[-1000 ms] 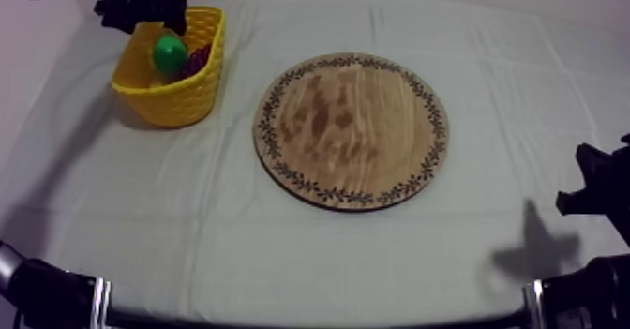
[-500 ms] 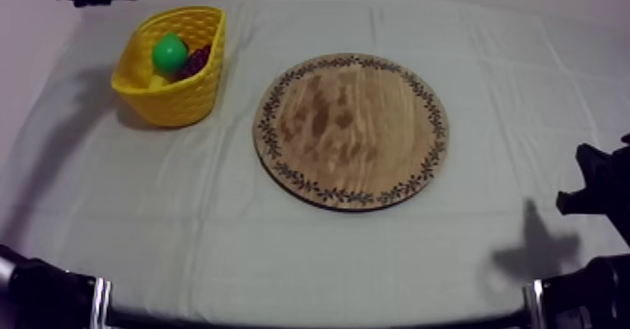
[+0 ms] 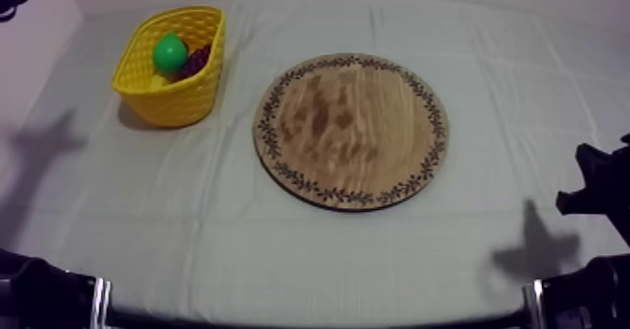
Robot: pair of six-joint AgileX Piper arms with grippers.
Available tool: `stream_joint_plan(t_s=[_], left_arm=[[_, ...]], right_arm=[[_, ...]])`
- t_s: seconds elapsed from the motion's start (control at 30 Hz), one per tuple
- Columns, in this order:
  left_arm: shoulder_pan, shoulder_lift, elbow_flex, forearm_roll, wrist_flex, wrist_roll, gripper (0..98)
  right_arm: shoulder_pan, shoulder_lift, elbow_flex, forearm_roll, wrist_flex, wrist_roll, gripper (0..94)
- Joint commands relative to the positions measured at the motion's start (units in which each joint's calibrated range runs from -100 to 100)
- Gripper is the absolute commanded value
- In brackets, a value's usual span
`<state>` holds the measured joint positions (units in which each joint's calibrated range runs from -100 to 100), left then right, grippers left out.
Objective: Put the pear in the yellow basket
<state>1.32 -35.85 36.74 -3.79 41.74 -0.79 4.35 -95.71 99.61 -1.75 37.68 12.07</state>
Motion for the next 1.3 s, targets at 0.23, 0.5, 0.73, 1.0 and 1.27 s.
stream_joint_plan(t_s=[0.23,0.5,0.73,1.0,1.27], left_arm=[[-0.59,-30.14,23.49,-0.14,-7.45,1.79,0.0],[-0.61,-46.24,41.25,-1.09,-13.17,1.5,0.0],[-0.32,-55.47,49.82,-1.2,-14.97,1.81,0.0],[-0.6,-61.67,60.57,-3.47,-20.93,3.49,0.0],[-0.22,-63.75,63.0,-2.86,-19.02,3.41,0.0]], right_arm=[[0.01,-0.05,0.05,0.02,-0.02,0.02,0.3],[-0.05,-0.05,0.05,0.02,-0.02,0.02,0.3],[-0.06,-0.05,0.05,0.02,-0.02,0.02,0.3],[-0.06,-0.05,0.05,0.02,-0.02,0.02,0.3],[-0.06,-0.05,0.05,0.02,-0.02,0.02,0.3]])
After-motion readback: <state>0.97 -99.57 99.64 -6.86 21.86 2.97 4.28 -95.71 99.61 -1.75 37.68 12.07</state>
